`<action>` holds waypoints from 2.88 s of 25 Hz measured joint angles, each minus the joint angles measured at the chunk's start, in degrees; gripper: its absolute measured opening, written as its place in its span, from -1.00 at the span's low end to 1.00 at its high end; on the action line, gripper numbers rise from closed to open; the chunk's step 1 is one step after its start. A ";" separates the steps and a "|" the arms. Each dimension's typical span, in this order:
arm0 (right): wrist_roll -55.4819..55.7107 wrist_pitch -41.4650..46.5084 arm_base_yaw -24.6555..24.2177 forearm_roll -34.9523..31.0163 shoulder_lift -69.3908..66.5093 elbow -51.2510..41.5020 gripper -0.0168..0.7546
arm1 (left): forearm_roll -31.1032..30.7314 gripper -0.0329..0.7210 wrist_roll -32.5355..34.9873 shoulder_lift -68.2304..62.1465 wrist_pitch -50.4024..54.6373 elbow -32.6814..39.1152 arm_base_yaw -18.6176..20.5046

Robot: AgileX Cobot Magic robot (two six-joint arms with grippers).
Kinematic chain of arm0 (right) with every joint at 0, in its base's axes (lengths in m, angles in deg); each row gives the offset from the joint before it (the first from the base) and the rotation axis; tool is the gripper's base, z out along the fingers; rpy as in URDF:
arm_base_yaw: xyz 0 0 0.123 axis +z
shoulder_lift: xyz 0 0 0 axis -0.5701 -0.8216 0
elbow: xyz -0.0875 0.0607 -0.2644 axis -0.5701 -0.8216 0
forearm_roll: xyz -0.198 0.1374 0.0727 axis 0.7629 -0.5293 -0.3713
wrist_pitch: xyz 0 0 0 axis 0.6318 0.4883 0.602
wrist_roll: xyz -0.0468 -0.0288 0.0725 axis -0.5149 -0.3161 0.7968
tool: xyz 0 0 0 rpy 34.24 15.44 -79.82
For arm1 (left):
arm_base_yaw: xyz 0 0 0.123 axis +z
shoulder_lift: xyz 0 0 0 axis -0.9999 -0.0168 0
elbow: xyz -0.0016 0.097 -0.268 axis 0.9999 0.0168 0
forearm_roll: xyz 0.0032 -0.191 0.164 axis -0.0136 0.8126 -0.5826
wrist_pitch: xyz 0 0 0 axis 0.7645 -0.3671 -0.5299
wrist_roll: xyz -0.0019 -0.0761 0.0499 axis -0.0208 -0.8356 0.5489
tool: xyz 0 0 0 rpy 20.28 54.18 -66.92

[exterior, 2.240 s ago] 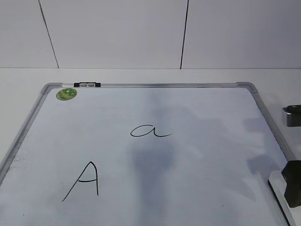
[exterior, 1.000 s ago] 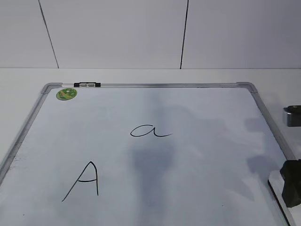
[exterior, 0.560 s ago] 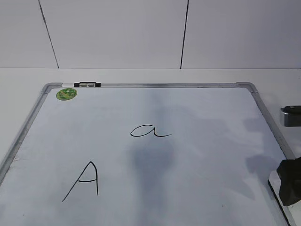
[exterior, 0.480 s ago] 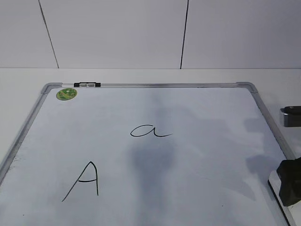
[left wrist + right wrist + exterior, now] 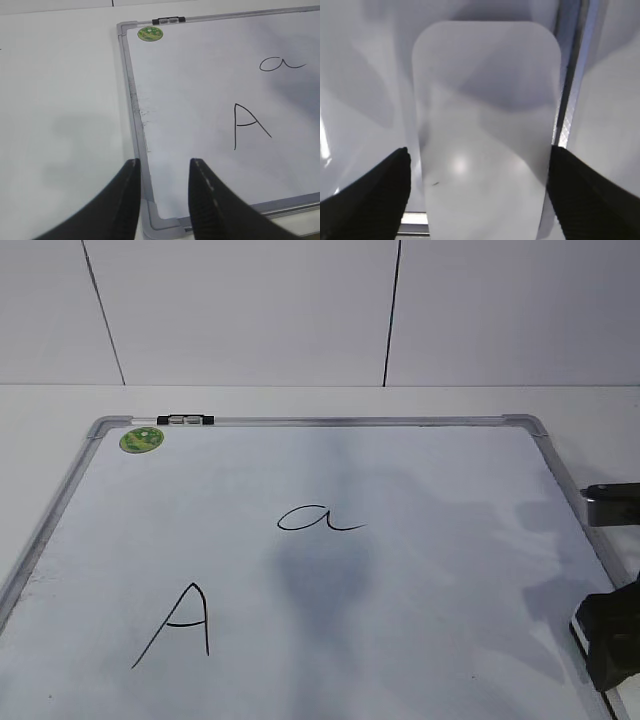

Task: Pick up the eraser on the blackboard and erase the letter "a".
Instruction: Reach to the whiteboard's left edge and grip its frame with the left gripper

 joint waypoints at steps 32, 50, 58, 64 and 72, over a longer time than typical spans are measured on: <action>0.07 -1.11 0.00 0.88 -2.50 0.00 0.53 | 0.00 -0.26 0.00 0.00 0.00 0.00 0.00; 0.21 3.76 0.00 -0.40 -1.86 1.90 0.53 | 0.00 -0.26 0.00 0.00 0.00 0.00 0.00; 0.21 5.53 0.00 0.18 2.15 2.34 0.53 | 0.00 -0.26 0.00 0.00 0.00 0.00 0.00; 0.21 6.10 0.00 0.18 2.24 2.34 0.53 | 0.00 -0.26 0.00 0.00 0.00 0.00 0.00; 0.21 9.33 0.00 0.18 2.80 2.34 0.53 | 0.00 -0.22 0.00 -0.95 -0.11 0.00 0.00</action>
